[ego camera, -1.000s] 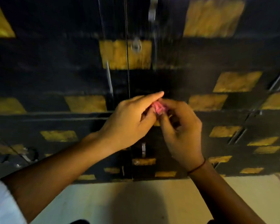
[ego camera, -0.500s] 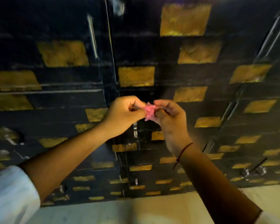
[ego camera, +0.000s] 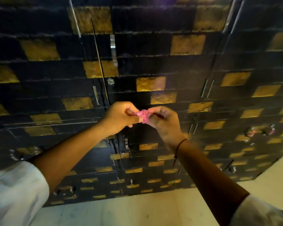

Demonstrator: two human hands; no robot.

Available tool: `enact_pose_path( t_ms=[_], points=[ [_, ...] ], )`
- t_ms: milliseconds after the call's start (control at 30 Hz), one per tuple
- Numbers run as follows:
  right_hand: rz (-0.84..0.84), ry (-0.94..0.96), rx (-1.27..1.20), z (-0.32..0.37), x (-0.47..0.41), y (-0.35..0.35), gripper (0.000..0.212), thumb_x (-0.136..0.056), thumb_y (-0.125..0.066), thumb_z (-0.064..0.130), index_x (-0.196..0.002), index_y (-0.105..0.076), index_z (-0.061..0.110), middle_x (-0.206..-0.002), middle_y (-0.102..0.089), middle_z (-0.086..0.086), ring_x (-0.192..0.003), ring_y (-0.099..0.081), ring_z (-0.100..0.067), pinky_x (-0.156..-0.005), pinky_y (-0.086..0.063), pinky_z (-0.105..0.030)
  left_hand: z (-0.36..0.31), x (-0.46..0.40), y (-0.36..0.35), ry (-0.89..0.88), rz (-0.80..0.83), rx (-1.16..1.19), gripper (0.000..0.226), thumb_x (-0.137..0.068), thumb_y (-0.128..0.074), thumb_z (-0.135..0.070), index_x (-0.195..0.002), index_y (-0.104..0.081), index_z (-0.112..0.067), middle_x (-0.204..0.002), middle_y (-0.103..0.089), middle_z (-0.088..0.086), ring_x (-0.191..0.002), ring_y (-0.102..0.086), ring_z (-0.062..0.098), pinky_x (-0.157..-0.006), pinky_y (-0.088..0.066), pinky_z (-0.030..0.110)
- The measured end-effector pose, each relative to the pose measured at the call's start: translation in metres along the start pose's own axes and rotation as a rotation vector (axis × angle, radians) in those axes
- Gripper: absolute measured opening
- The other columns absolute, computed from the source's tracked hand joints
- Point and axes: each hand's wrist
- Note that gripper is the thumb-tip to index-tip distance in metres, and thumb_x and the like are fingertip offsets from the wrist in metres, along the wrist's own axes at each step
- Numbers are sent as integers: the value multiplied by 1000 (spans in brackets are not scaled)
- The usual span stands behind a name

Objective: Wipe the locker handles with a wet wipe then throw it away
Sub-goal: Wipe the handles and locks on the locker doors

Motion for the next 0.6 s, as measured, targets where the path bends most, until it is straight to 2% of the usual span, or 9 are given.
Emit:
enact_pose_path(
  t_ms=[67, 133, 200, 267, 333, 433, 533, 600],
  points=[
    [-112, 21, 66, 15, 9, 10, 17, -89, -65, -6, -91, -69, 9, -96, -73, -19, -91, -72, -32, -82, -61, -41, -19, 5, -7, -3, 3, 54, 16, -82, -83, -3, -82, -68, -9, -82, -71, 14, -71, -66, 17, -70, -60, 42],
    [-201, 70, 71, 32, 21, 24, 15, -90, -66, -3, -91, -69, 12, -92, -74, -11, -86, -73, -20, -78, -61, -35, -39, 5, -21, -8, 0, 78, 20, -80, -84, -3, -76, -65, -8, -72, -66, 5, -66, -65, 14, -74, -61, 49],
    [-209, 122, 51, 50, 35, 37, 7, -90, -69, 6, -96, -70, 9, -95, -76, -7, -90, -72, -16, -78, -59, -30, -55, 2, -37, -35, -9, 96, 26, -78, -87, -7, -71, -63, -12, -65, -63, -2, -63, -66, 20, -75, -61, 58],
    [-157, 139, -1, 71, 52, 55, 12, -93, -68, 19, -101, -72, 10, -101, -76, -3, -98, -71, -18, -83, -59, -30, -78, 1, -57, -95, -18, 94, 29, -75, -91, -21, -68, -62, -19, -66, -65, 1, -68, -71, 34, -73, -60, 63],
    [-99, 109, -22, 88, 64, 76, 19, -97, -62, 28, -104, -73, 15, -107, -75, 3, -104, -70, -15, -87, -58, -33, -97, -3, -78, -144, -27, 85, 30, -75, -91, -27, -67, -61, -22, -68, -67, 5, -74, -72, 39, -72, -60, 62],
    [-82, 76, 71, 108, 75, 123, 23, -97, -62, 37, -109, -73, 20, -112, -73, 11, -108, -68, -14, -88, -54, -37, -135, -8, -114, -203, 0, 76, 27, -73, -89, -21, -71, -63, -13, -73, -70, 12, -75, -73, 37, -71, -60, 62],
    [-153, 98, 74, 131, 76, 174, 20, -94, -65, 32, -98, -70, 14, -97, -75, 4, -95, -72, -14, -77, -53, -31, -174, -20, -151, -222, 67, 81, 27, -75, -90, -12, -75, -63, -7, -79, -69, 22, -81, -70, 46, -74, -58, 65],
    [-201, 128, 72, 149, 74, 211, 15, -96, -63, 26, -88, -66, 14, -83, -73, 1, -82, -70, -11, -69, -56, -25, -202, -33, -178, -214, 112, 106, 26, -80, -85, -4, -75, -59, -9, -76, -68, 15, -77, -72, 38, -74, -63, 53]
  ],
)
Point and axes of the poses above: each hand's wrist, its own x-axis away from the middle knuckle, its own y-axis out of the back of the hand, z = x × y
